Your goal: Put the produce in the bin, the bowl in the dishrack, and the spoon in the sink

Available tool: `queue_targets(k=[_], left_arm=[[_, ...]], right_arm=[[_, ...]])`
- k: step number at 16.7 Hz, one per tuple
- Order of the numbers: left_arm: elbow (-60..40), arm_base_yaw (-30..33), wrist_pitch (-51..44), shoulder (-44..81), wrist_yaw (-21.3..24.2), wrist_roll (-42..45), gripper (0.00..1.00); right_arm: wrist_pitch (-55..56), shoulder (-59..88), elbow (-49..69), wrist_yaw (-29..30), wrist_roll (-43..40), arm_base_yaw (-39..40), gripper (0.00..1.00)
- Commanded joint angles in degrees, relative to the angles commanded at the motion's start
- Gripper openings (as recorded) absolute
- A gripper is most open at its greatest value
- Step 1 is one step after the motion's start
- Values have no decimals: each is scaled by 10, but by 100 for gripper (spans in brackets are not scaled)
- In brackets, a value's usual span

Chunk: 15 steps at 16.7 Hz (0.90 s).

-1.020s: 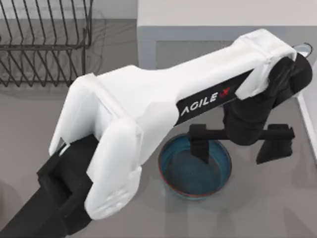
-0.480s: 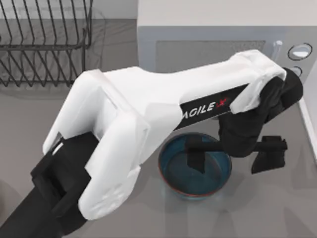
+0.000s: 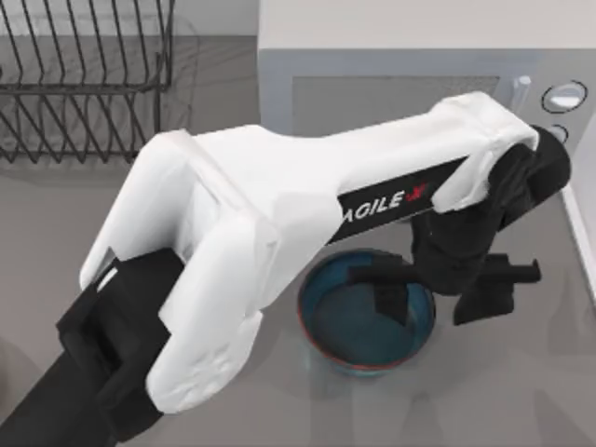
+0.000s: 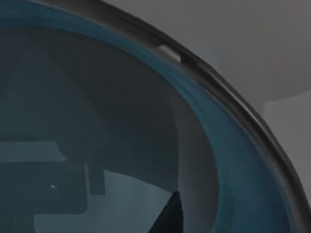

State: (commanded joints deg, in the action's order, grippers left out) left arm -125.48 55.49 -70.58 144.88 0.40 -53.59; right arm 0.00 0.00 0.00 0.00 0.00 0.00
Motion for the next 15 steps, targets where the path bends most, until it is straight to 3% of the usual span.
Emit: queue_targets(k=[5, 15], left_arm=[[0, 0, 0, 0, 0, 0, 2], [0, -1, -1, -2, 0, 1, 0]], right_arm=[[0, 0, 0, 0, 0, 0, 100], [0, 0, 0, 0, 0, 0, 100]])
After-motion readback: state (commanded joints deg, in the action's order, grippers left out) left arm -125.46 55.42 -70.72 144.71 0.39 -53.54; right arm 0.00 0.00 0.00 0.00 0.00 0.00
